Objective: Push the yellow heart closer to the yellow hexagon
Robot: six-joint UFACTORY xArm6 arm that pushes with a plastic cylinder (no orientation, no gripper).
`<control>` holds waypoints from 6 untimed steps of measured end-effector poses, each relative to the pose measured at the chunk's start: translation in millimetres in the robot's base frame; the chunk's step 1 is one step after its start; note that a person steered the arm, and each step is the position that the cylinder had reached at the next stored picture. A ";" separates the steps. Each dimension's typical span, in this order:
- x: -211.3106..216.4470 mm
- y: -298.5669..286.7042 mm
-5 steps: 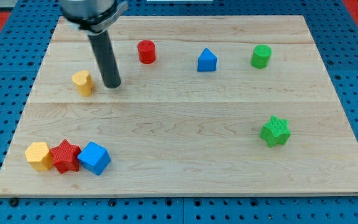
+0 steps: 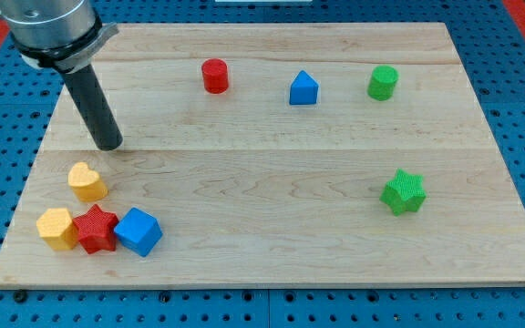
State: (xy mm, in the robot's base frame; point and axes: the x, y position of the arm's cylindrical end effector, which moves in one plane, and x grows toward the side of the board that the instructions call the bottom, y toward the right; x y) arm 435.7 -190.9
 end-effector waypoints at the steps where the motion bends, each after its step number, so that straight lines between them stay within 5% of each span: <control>1: 23.1 1.2; 6: 75.2 -8.1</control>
